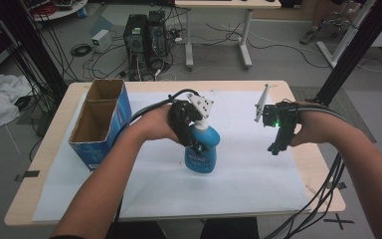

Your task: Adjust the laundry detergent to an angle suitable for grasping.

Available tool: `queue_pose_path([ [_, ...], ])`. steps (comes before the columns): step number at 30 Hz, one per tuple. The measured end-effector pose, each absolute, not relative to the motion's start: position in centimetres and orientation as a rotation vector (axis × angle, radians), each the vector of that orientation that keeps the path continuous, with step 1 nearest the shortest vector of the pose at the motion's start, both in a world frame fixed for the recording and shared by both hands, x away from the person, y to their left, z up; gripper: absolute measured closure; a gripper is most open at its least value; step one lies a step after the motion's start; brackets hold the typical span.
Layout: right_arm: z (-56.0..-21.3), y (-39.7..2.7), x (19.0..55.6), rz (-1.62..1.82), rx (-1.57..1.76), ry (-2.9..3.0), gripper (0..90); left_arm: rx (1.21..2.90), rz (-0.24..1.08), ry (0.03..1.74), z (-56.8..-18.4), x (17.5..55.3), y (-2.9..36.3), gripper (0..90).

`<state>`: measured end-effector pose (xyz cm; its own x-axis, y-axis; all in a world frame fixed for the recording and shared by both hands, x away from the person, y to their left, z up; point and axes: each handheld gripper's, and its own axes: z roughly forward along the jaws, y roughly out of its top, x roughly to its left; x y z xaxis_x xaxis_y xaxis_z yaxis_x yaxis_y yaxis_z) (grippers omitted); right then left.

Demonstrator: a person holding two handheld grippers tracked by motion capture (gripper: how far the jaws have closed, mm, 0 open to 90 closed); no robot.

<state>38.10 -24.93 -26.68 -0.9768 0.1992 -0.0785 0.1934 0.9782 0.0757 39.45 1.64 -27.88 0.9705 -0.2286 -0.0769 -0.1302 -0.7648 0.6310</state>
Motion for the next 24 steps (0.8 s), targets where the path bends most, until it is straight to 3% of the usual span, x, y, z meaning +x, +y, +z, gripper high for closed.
queue_pose_path([
  [14,-26.7,-25.0,38.0,0.098,0.302,3.04,12.2,2.46,-0.209,-0.293,-28.9,40.0,2.6,38.7],
  [24,-26.7,-24.9,37.9,0.097,0.297,3.039,12.2,2.445,-0.235,-0.456,-29.0,39.3,3.1,38.7],
])
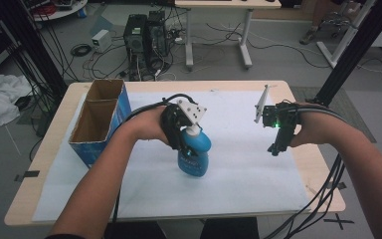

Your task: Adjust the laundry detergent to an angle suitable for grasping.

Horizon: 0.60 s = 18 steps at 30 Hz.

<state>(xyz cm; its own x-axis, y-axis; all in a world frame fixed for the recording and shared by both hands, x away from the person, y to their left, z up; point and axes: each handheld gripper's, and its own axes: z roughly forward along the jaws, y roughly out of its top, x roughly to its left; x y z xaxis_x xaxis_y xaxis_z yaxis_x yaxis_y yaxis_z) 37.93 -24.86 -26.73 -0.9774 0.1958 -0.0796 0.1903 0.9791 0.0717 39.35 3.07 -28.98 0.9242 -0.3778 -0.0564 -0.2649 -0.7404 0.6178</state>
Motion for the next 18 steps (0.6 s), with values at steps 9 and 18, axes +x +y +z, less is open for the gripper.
queue_pose_path([
  [9,-26.7,-24.7,37.8,0.095,0.305,3.038,12.2,2.413,-0.289,-0.54,-29.5,38.8,3.2,38.7],
  [18,-26.7,-24.7,37.8,0.091,0.304,3.038,12.2,2.384,-0.336,-0.614,-30.1,38.6,3.2,38.7],
])
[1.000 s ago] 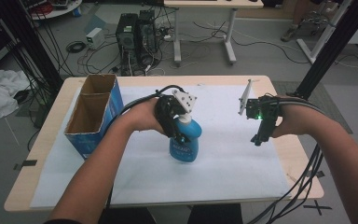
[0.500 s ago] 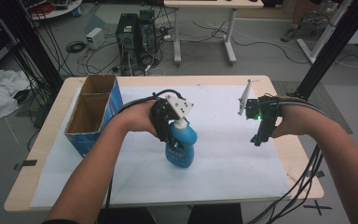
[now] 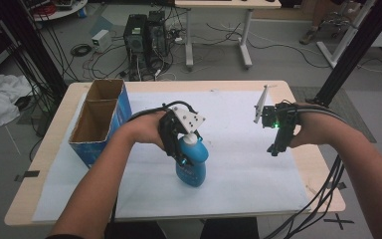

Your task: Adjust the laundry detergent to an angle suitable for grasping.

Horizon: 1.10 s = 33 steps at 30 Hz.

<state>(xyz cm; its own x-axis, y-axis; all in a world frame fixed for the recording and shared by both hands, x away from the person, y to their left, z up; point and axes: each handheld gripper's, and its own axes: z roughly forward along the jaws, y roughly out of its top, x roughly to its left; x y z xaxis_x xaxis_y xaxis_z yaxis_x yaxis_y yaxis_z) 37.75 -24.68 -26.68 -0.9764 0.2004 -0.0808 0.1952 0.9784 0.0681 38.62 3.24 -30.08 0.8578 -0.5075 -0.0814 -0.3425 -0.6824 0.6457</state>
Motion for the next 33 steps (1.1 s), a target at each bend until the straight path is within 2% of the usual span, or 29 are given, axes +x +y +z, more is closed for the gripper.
queue_pose_path([
  [33,-26.8,-24.5,37.7,0.091,0.303,3.034,12.2,2.367,-0.307,-0.639,-32.0,39.6,3.6,38.7],
])
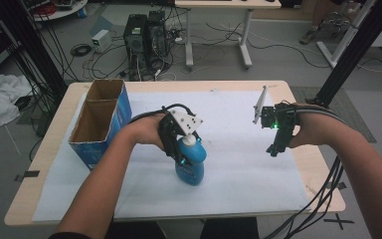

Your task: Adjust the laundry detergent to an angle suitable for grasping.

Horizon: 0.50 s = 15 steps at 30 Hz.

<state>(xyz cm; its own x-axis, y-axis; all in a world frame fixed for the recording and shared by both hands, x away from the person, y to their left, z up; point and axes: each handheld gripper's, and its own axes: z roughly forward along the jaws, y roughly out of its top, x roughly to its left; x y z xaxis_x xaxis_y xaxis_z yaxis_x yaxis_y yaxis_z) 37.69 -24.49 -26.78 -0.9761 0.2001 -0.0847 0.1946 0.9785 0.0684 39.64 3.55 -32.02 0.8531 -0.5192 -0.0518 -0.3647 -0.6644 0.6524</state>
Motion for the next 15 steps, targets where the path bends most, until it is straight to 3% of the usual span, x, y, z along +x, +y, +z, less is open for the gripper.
queue_pose_path([
  [15,-26.85,-24.57,37.65,0.094,0.305,3.033,12.2,2.398,-0.293,-0.586,-32.71,39.99,3.32,38.4],
])
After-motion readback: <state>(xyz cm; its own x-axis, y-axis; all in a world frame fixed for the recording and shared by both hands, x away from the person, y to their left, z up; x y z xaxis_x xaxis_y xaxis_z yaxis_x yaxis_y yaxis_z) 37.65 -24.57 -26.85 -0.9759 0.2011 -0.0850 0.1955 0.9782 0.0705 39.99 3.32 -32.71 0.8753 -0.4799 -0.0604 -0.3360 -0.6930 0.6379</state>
